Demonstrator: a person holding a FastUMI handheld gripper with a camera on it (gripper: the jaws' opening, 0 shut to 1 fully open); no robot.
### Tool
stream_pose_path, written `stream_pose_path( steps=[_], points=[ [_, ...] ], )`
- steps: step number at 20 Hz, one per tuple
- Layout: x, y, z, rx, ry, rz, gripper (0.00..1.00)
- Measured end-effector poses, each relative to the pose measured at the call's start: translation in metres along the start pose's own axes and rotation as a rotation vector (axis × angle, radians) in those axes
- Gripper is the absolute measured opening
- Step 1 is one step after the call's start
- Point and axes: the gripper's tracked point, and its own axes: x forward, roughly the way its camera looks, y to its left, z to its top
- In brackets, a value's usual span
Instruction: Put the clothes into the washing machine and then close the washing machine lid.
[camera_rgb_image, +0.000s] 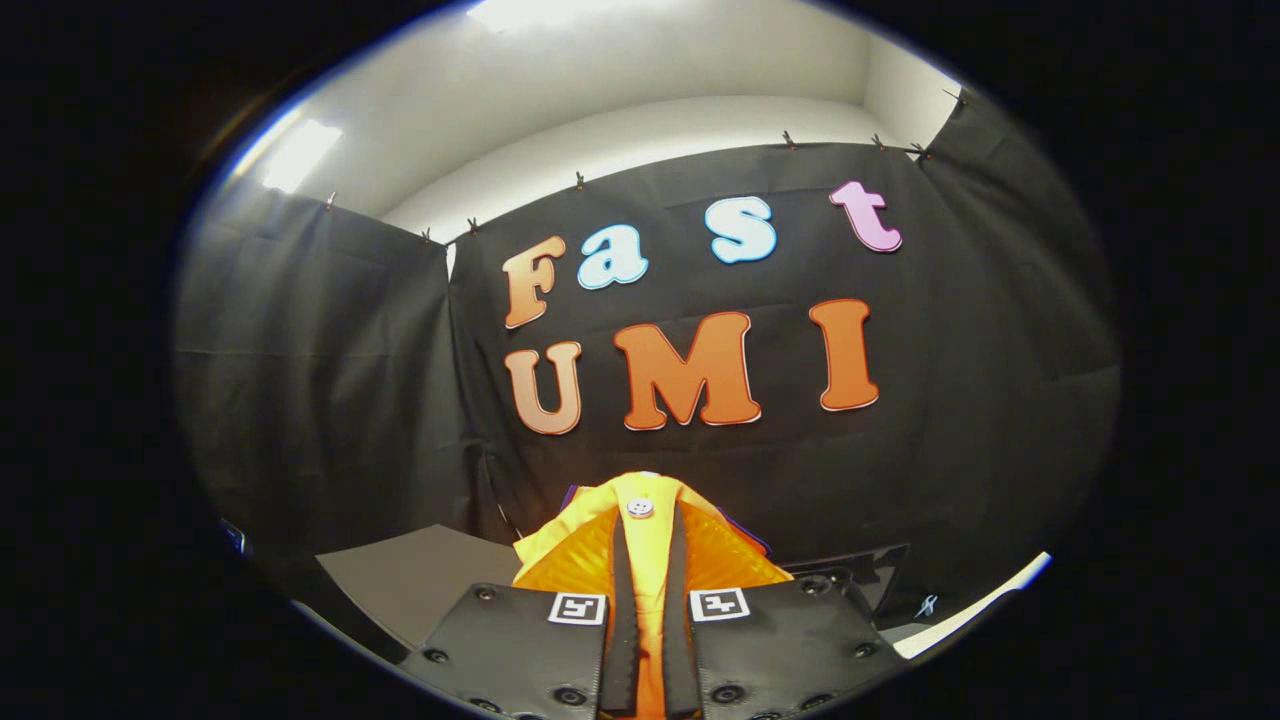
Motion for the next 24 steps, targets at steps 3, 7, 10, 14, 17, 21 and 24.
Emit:
stream_pose_path(
  steps=[3,7,10,14,17,21,24],
  points=[
    [0.0,-0.027,-0.022,0.002,0.04,-0.028,0.17],
    [0.005,-0.067,-0.066,0.029,0.118,-0.071,0.17],
    [0.012,-0.093,-0.103,0.04,0.184,-0.095,0.17],
    [0.023,-0.122,-0.152,0.064,0.272,-0.112,0.17],
    [0.036,-0.138,-0.197,0.063,0.346,-0.122,0.17],
    [0.054,-0.148,-0.257,0.101,0.434,-0.122,0.18],
    [0.064,-0.152,-0.304,0.13,0.502,-0.108,0.18]
  ],
)
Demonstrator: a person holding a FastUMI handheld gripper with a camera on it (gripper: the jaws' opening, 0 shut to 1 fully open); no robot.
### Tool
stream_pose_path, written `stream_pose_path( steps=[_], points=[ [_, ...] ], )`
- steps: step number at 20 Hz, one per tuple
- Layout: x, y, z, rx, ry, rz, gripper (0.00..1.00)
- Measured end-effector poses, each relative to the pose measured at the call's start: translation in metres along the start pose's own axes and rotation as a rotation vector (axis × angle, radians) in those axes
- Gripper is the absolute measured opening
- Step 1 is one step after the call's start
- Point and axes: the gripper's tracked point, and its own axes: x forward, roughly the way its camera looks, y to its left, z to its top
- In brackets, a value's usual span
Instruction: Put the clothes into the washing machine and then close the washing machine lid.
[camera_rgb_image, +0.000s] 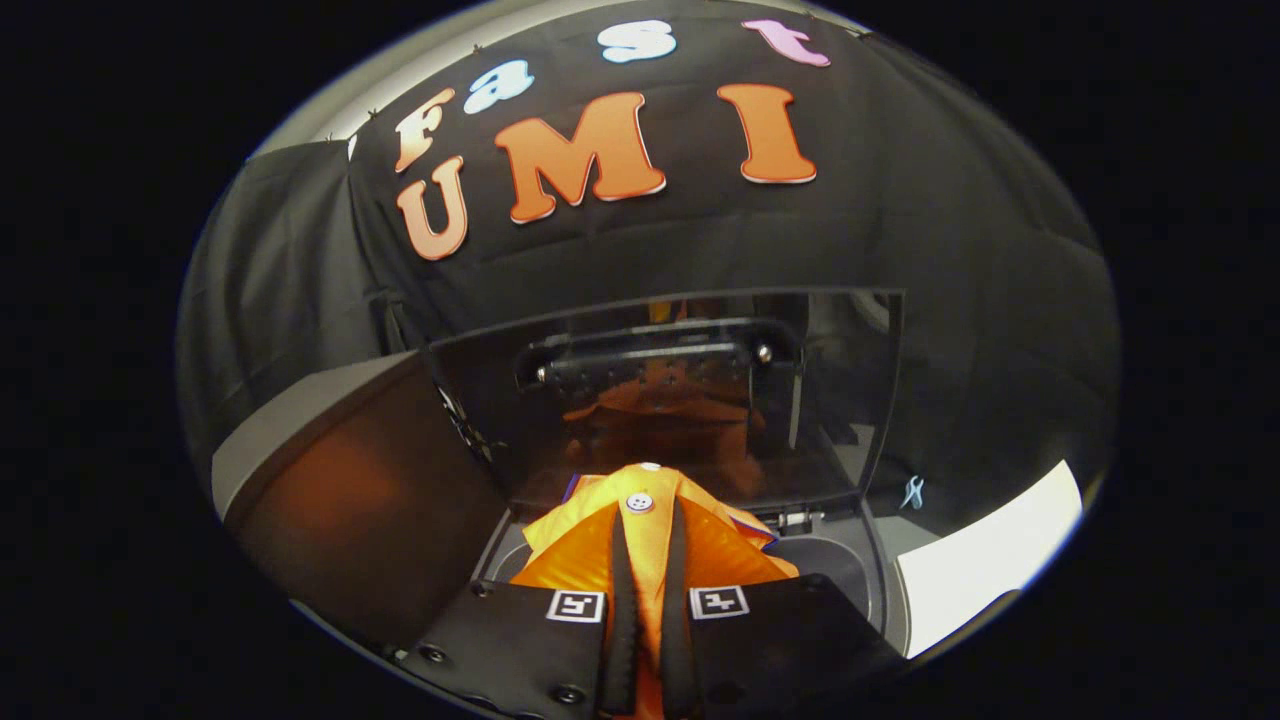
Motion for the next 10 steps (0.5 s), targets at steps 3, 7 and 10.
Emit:
stream_pose_path(
  steps=[3,7,10],
  points=[
    [0.028,-0.005,-0.027,-0.031,0.057,0.011,0.18],
    [0.058,-0.003,-0.054,-0.039,0.121,0.024,0.18],
    [0.072,0.005,-0.087,-0.058,0.205,0.043,0.18]
  ],
)
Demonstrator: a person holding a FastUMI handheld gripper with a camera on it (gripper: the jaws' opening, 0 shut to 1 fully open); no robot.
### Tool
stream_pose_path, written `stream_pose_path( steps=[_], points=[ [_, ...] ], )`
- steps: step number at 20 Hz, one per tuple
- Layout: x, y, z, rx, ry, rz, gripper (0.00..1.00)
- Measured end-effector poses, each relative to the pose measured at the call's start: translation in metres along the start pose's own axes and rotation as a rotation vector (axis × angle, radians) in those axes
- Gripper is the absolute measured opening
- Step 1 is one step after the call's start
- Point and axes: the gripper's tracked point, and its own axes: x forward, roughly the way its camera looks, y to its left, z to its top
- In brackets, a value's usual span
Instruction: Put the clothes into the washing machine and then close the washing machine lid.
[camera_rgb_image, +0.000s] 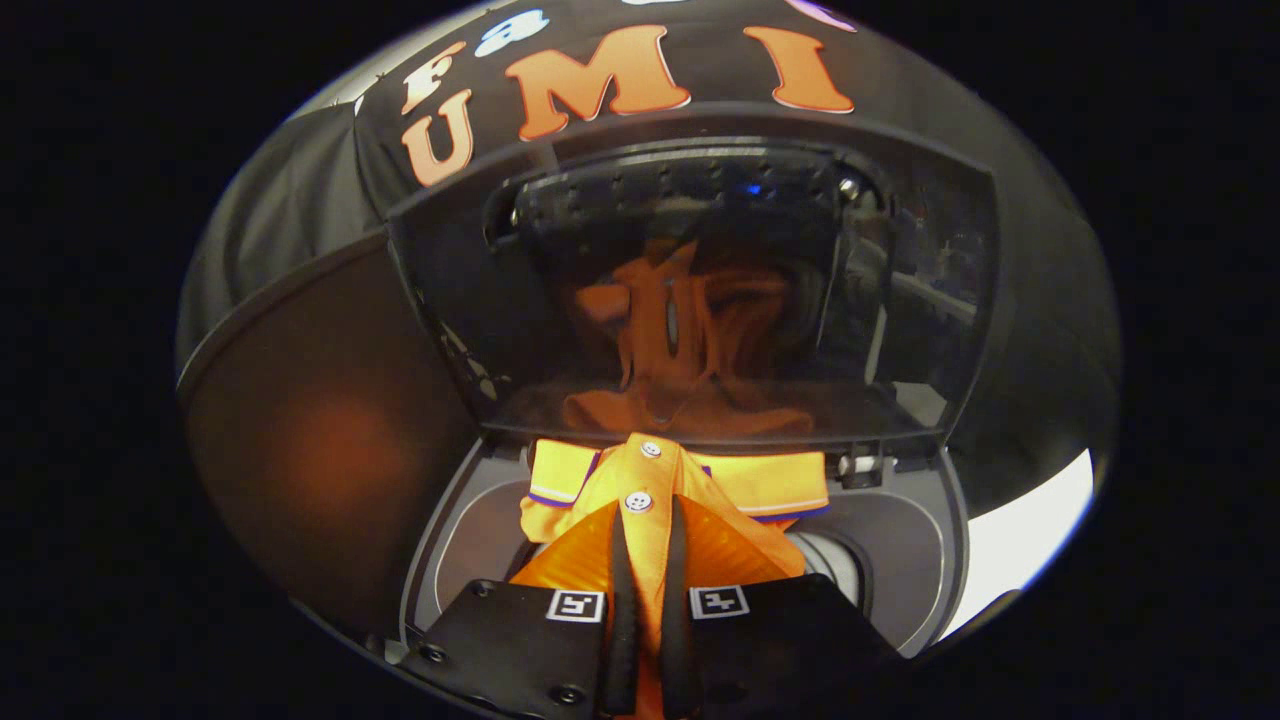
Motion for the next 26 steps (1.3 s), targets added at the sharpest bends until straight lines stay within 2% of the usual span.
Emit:
stream_pose_path(
  steps=[4,9,13,17,20,26],
  points=[
    [0.016,0.002,-0.046,-0.028,0.117,-0.002,0.18],
    [0.011,-0.005,-0.096,0.015,0.232,-0.036,0.18],
    [0.022,-0.017,-0.102,0.064,0.291,-0.073,0.18],
    [0.034,-0.027,-0.103,0.048,0.325,-0.103,0.18],
    [0.037,-0.021,-0.103,0.072,0.353,-0.099,0.18],
    [0.041,-0.017,-0.091,0.066,0.324,-0.086,0.18]
  ],
)
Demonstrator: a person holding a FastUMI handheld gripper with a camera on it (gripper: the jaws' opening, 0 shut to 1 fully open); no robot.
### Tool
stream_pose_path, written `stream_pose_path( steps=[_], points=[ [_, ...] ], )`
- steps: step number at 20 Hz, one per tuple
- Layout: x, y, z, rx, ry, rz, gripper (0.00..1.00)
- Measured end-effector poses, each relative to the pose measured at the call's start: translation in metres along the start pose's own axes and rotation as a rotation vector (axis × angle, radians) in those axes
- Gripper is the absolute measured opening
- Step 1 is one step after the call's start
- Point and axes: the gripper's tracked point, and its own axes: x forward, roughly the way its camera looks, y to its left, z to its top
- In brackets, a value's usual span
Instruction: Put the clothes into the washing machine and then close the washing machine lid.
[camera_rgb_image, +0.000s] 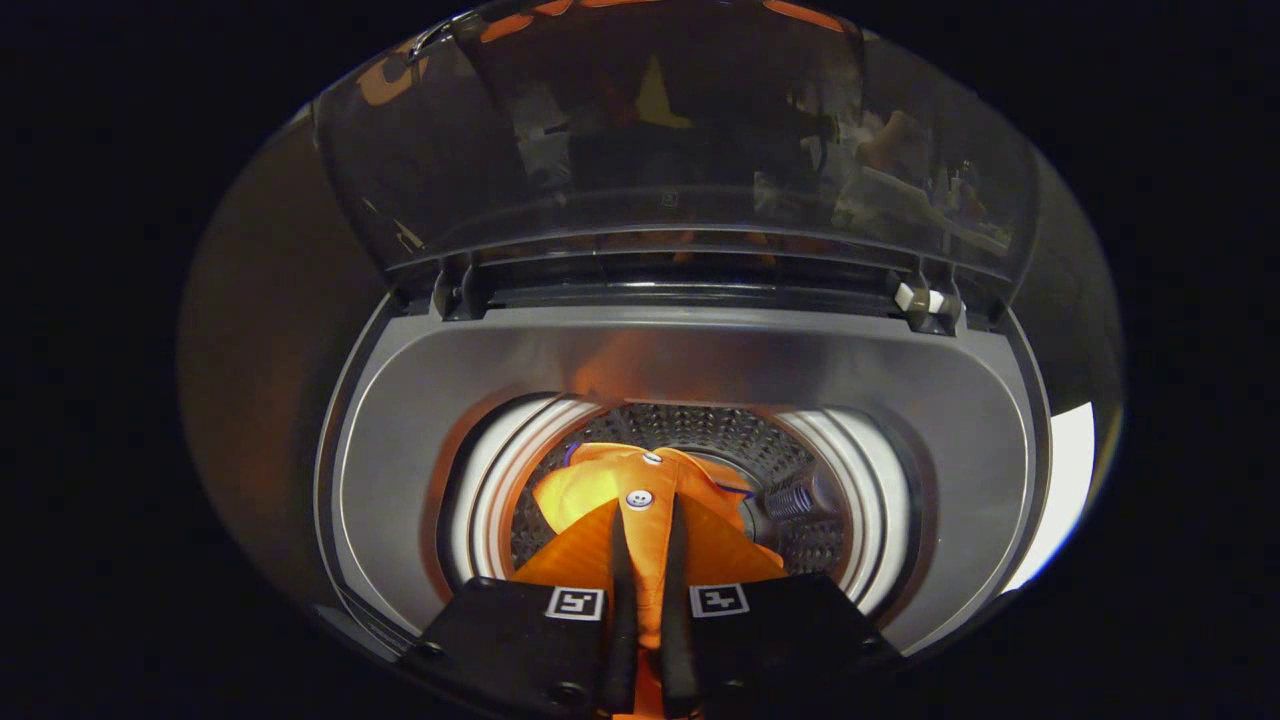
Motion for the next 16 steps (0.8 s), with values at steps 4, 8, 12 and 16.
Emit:
stream_pose_path(
  steps=[4,8,12,16],
  points=[
    [0.001,-0.002,0.007,-0.017,-0.01,-0.021,0.18],
    [0.003,-0.002,0.011,-0.009,-0.023,-0.023,0.18],
    [0.003,-0.007,0.012,0.002,-0.017,-0.042,0.21],
    [0.003,-0.008,0.017,0.002,-0.045,-0.046,0.29]
  ],
)
